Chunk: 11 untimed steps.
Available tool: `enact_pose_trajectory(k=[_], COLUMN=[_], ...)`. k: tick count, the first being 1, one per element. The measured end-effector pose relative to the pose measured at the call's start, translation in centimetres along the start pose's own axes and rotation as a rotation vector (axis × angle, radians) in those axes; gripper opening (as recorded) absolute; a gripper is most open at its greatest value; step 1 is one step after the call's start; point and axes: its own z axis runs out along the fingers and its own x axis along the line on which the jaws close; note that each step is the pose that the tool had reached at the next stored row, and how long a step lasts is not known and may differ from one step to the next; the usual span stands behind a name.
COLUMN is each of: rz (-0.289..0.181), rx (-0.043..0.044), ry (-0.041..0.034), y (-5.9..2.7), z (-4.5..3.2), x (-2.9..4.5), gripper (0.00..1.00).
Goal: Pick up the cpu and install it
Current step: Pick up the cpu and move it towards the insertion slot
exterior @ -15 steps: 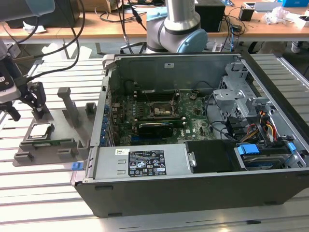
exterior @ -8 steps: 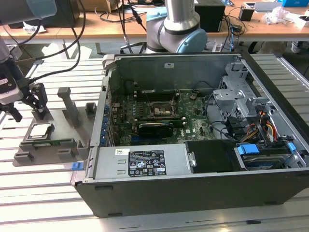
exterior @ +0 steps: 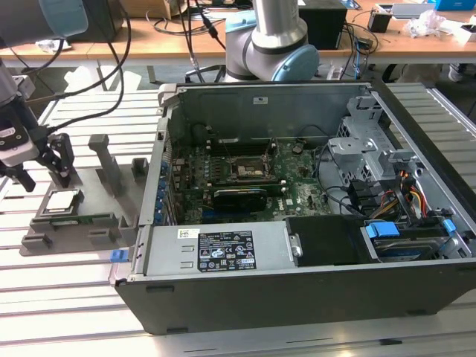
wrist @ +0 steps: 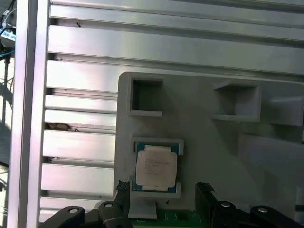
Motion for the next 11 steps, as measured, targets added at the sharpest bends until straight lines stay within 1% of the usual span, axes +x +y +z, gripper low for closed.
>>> enact_pose_trajectory(k=[2,7,11], rz=[-0.002,-0.008,-0.01], rx=[-0.0001,-0.0003,-0.0003], ry=[-0.0002,-0.0004,-0.0004], y=[0.05,0.19,0.25], z=[0.39,1.83,2.55], x=[0.01,0.04,0.07], gripper=[0.66,0.66,0.66])
